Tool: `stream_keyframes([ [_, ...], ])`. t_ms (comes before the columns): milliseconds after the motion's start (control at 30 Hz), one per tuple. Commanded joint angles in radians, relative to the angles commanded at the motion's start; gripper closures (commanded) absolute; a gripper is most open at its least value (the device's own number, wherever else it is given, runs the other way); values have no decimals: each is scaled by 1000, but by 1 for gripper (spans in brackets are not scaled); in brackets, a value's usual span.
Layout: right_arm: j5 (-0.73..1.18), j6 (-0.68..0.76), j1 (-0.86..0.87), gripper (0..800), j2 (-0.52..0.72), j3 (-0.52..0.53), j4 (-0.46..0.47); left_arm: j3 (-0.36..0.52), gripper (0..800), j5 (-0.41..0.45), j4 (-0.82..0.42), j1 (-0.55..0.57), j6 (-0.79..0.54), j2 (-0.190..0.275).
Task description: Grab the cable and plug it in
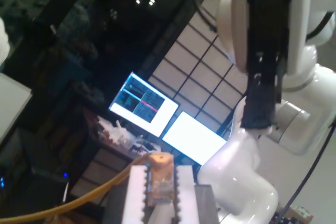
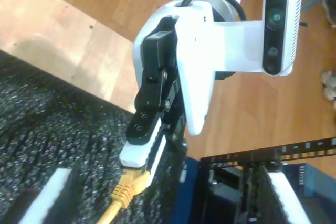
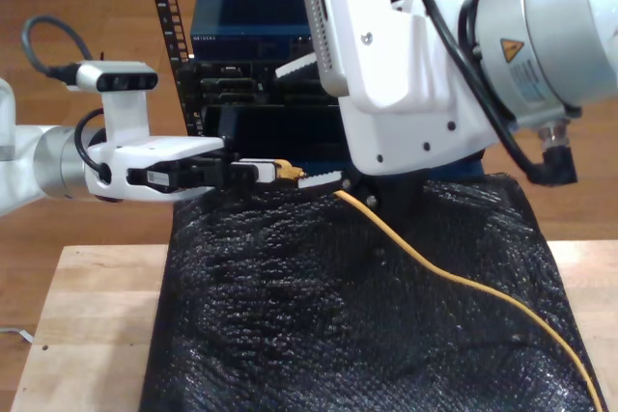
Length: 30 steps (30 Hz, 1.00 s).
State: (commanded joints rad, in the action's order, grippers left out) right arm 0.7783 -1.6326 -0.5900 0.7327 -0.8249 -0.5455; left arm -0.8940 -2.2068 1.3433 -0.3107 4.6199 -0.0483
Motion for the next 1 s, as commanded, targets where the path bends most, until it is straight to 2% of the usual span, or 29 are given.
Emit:
stream_keyframes([
  [133, -31, 0, -3, 29, 0, 6, 0, 0, 798, -40, 40, -12, 3, -5],
  [300, -81, -37, -29, 38, 0, 29, 0, -14, 798, -77, 61, -28, 38, -40],
  [533, -258, -91, -141, 37, 0, 104, 3, -15, 798, -124, 66, -28, 61, -52],
  [800, -270, -98, -141, 42, 2, 115, 2, -15, 798, -155, 83, -28, 63, -61],
  [933, -278, -100, -141, 97, 2, 115, 2, -15, 793, -170, 92, -29, 74, -64],
  [1000, -299, -98, -141, 199, 2, 117, 2, -15, 792, -175, 92, -28, 89, -69],
])
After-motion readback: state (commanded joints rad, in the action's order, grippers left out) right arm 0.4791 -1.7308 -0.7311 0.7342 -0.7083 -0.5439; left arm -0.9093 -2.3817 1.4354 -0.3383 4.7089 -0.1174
